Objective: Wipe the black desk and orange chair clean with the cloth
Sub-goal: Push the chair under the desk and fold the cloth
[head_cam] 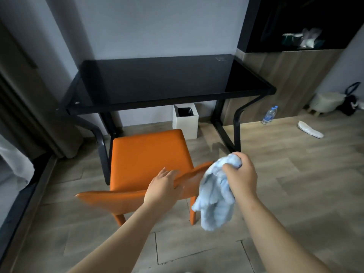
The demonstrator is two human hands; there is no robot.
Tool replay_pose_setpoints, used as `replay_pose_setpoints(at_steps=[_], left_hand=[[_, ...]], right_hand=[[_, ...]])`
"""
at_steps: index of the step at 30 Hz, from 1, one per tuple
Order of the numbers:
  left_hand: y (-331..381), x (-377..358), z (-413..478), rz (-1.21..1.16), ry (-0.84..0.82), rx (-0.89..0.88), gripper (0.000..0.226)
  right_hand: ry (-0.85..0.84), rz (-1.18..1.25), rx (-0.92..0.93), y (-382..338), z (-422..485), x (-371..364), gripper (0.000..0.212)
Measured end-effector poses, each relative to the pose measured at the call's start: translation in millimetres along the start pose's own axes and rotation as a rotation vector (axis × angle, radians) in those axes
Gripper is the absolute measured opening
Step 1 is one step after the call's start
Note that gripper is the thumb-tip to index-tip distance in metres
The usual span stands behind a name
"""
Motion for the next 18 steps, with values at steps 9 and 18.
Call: replay_pose_setpoints(at_steps=[9, 18], left_hand=[[35, 54, 12, -0.597, -0.209, -0.172, 0.087], [-25, 83, -5, -0.969, -0.193, 0.085, 0.068]], right_hand=[[-0.253, 0.223, -0.019, -67, -21, -22, 0.020], [-0.603, 0.175, -0.425, -70, -56, -76, 0.017]])
Point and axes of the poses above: each hand's wrist, its own z-axis towards the middle knuckle, its own x-axis out of the back of the hand, y = z × x, the point moved 4 cm from there along z, towards the middle knuckle, and after that the axes turned 15 degrees about y, right-handed, at the moved point
